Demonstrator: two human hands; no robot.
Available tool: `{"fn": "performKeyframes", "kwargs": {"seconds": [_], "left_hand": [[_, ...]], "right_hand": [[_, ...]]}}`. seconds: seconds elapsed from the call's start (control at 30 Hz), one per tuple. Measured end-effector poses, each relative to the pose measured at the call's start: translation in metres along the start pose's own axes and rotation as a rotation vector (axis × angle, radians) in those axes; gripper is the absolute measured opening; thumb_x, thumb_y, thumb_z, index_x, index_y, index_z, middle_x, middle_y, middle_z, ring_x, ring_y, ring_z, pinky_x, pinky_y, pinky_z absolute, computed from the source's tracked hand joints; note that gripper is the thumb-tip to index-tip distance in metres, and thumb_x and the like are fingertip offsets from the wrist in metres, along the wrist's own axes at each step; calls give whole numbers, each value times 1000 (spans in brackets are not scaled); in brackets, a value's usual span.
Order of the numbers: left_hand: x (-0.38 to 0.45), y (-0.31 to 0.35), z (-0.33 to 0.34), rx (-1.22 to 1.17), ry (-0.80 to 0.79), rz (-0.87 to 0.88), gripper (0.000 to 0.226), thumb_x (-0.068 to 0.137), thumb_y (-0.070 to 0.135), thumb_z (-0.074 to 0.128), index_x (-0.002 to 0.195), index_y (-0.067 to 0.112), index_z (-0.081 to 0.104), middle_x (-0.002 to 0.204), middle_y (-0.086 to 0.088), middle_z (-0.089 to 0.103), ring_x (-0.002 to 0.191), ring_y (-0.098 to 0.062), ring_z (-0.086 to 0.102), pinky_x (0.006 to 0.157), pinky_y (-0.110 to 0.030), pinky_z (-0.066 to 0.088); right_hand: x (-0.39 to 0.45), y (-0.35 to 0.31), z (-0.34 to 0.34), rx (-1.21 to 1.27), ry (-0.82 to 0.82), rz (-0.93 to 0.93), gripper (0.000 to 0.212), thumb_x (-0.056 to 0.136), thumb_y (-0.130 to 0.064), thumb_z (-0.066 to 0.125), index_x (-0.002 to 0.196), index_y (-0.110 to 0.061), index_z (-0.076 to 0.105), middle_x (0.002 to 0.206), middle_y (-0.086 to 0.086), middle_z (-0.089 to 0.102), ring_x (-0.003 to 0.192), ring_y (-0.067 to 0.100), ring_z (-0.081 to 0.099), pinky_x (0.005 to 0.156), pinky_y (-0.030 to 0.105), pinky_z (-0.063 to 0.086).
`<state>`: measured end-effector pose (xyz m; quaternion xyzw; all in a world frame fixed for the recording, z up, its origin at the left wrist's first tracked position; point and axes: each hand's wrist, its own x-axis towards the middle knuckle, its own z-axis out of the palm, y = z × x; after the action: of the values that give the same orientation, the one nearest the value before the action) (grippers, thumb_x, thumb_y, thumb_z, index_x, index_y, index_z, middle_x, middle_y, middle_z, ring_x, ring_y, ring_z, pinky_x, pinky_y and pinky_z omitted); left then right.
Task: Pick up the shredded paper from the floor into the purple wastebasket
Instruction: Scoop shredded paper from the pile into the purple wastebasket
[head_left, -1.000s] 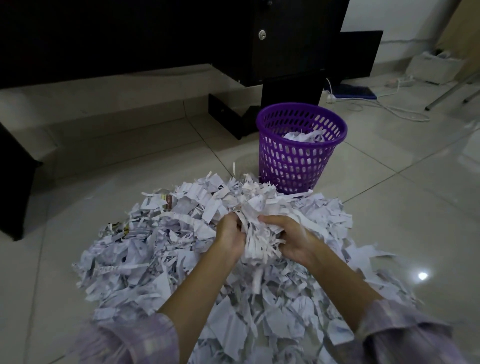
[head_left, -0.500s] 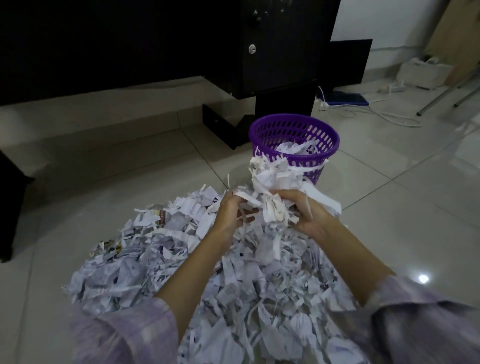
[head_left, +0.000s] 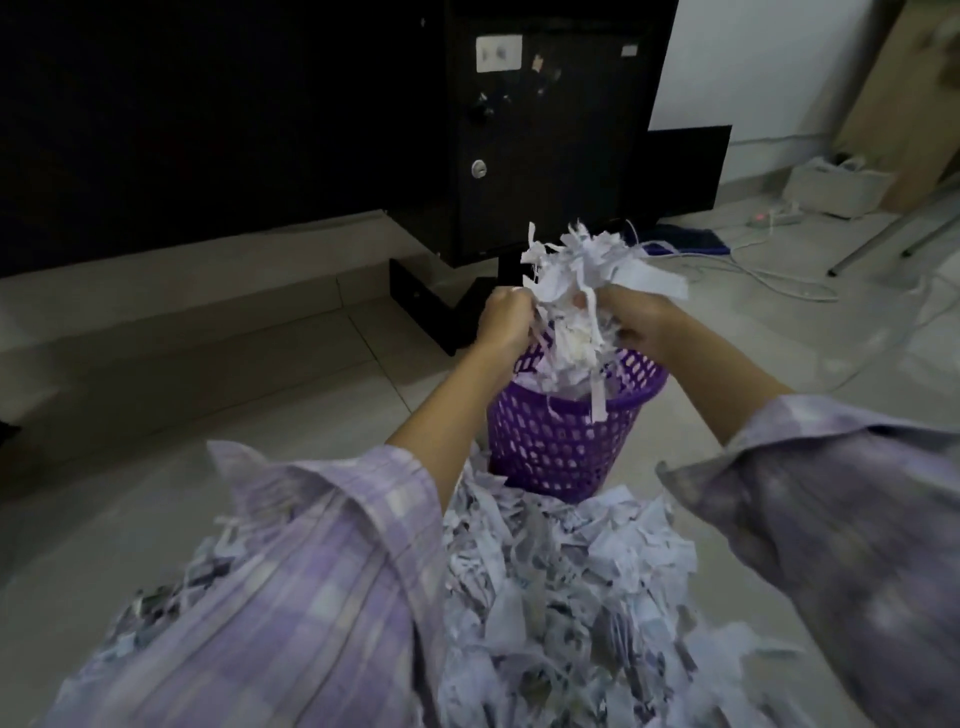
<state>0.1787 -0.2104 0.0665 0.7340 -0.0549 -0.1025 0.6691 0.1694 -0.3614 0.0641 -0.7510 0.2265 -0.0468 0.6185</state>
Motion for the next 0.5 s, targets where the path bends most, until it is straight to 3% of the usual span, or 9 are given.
{"fn": "performKeyframes", "kwargs": {"seconds": [0.1,0.13,0.17,0.2,0.27,0.37,0.43,0.5], "left_hand": [[28,-9,16,313,-18,21,22,91,18,42,71,10,48,68,-8,52,66,-23,51,54,-23,41],[37,-19,19,480,-37,33,22,93,20,42,81,7,55,80,-12,58,78,-28,57,62,-26,46],[43,-30,20,656,-46,42,27,93,24,43,100,3,58,103,-18,60,98,-34,57,78,-34,50],[50,-39,21,794,-49,57,37,93,28,44,119,3,52,126,-20,52,117,-37,50,95,-43,44],[58,-53,22,937,-58,100,49,93,29,44,135,5,38,145,-17,36,134,-36,34,110,-52,27],[63,-70,21,1110,-127,187,52,92,26,48,139,9,34,145,-14,37,137,-33,30,116,-56,12],[64,-75,22,1264,-199,200,46,93,25,45,136,9,39,144,-13,37,139,-33,25,116,-58,4],[67,-75,21,1348,-259,154,45,93,27,44,133,6,44,143,-14,37,141,-34,19,116,-60,-5]], "right_hand": [[36,5,3,-257,-54,9,81,75,-59,68,134,-6,48,125,6,51,111,24,52,98,35,42],[46,10,3,-396,-34,-26,93,69,-61,73,138,-6,44,131,8,50,116,26,51,100,37,41],[51,16,4,-503,27,-94,89,73,-51,76,139,-4,40,133,12,49,120,30,51,99,39,41],[60,27,5,-601,99,-158,79,80,-37,73,140,-2,35,137,17,47,122,35,49,97,40,42],[72,48,10,-768,115,-207,80,85,-26,69,144,-1,22,143,25,35,128,40,42,97,42,40],[84,71,18,-1042,-185,-124,105,83,-33,70,152,-13,-6,152,26,17,138,43,27,110,47,32],[96,78,21,-1186,-342,-114,113,77,-43,71,152,-24,-11,154,19,15,140,42,22,111,51,29],[98,78,22,-1276,-432,-124,104,79,-54,63,151,-33,-10,159,13,3,144,42,9,114,56,21]]}}
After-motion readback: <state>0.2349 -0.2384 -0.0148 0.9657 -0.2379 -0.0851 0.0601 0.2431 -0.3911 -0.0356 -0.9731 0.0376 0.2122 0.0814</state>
